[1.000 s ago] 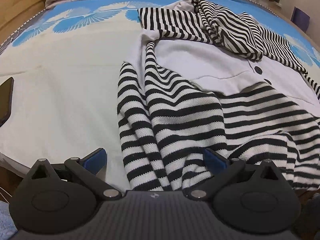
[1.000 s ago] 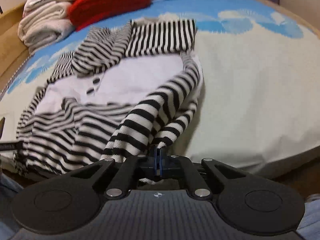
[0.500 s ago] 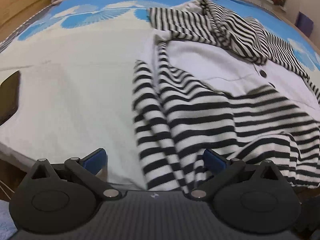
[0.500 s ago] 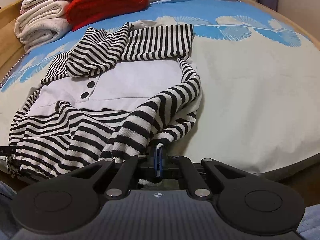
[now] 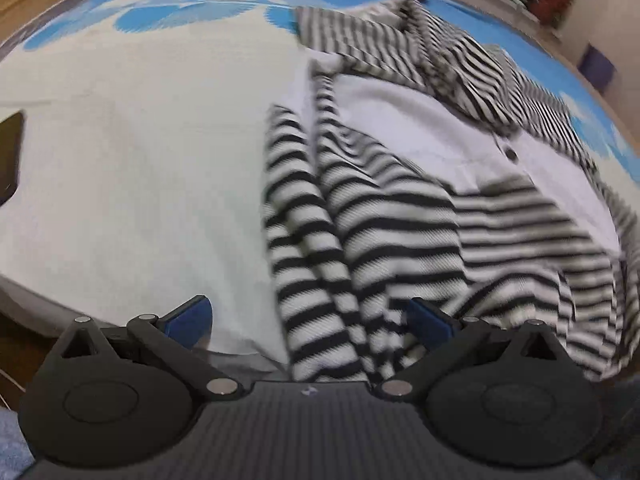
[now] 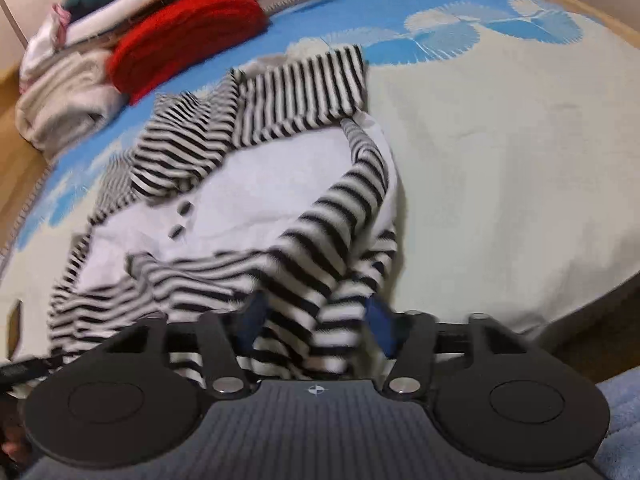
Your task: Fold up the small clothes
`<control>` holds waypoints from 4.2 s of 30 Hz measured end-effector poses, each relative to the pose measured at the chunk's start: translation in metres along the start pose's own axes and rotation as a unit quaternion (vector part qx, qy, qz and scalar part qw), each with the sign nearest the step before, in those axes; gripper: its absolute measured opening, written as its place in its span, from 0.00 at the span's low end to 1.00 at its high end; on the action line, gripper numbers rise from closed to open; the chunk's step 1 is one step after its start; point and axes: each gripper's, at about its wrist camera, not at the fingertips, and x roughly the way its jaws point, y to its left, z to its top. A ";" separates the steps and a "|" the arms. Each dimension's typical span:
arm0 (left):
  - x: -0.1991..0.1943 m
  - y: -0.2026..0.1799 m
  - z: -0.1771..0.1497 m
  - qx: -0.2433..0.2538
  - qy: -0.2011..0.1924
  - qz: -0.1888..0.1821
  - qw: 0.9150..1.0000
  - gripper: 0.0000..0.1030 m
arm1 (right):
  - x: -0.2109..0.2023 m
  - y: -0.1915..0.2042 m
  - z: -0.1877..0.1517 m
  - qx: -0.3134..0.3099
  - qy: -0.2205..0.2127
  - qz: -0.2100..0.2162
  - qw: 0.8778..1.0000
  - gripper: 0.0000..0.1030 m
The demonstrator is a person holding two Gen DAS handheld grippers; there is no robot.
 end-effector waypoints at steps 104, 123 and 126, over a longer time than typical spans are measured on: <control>0.039 0.004 0.168 0.062 -0.107 -0.055 0.991 0.14 | 0.091 -0.007 0.129 -0.099 -0.021 -0.037 0.994 0.02; 0.062 0.026 0.148 0.092 -0.036 0.037 0.994 0.05 | 0.097 -0.070 0.143 0.015 0.039 -0.103 0.994 0.01; 0.054 0.030 0.155 0.083 -0.046 0.032 0.995 0.05 | 0.092 -0.068 0.150 0.019 0.024 -0.102 0.994 0.01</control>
